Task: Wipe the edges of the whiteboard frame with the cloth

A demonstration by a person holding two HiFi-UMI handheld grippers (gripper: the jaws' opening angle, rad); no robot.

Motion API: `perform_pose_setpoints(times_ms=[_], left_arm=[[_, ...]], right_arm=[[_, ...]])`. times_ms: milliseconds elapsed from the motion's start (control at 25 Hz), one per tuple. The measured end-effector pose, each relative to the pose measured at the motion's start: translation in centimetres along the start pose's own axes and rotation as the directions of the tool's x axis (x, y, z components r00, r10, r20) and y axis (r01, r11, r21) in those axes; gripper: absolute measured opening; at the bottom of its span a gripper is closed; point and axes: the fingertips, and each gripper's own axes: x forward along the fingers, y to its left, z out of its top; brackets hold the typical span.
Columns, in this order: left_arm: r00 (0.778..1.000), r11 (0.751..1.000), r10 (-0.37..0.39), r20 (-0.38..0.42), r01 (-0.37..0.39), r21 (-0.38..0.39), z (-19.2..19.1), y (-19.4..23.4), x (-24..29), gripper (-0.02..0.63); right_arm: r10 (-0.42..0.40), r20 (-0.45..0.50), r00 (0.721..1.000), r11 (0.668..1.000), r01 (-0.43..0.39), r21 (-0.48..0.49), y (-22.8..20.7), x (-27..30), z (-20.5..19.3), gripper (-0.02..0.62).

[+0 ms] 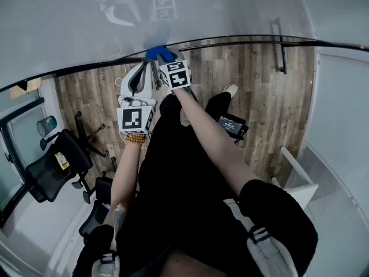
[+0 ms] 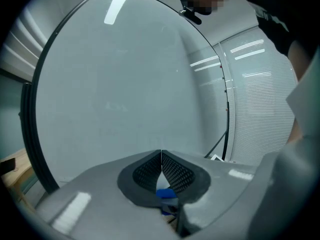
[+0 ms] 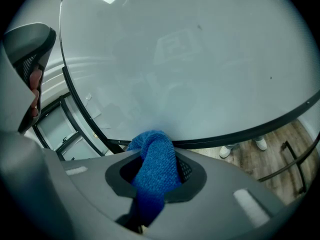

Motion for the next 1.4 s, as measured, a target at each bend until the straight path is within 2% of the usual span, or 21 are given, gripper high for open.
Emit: perform_pose_setpoints(times_ms=[440, 640, 1040, 1280, 1400], left_arm=[[1.000, 1.000, -0.005, 0.015, 0.005, -0.013, 1.7, -1.0, 0.0, 0.003], [1.000, 1.000, 0.014, 0.019, -0.014, -0.011, 2.3, -2.5, 0.3, 0.003], [0.998, 0.998, 0.057, -0.012, -0.057, -0.028, 0.2, -10.5, 7.4, 0.003], [0.996, 0.992, 0.086, 0.023, -0.084, -0.096, 0.6, -9.8, 6.9, 0.003], [0.998, 0.993, 0.053, 0.023, -0.050, -0.108, 0.1, -8.5, 5.8, 0.000]], right_arm=[[-0.007, -0.004, 1.000, 1.000, 0.007, -0.013, -0.4, -2.1, 1.1, 0.091], [-0.008, 0.008, 1.000, 1.000, 0.008, -0.008, -1.9, -3.5, 1.3, 0.091], [0.017, -0.011, 1.000, 1.000, -0.017, 0.013, -12.3, -5.2, -0.2, 0.091], [0.024, -0.015, 1.000, 1.000, -0.024, 0.000, -11.1, -5.4, 0.5, 0.090], [0.014, -0.015, 1.000, 1.000, -0.014, 0.023, -9.5, -5.7, 0.6, 0.090]])
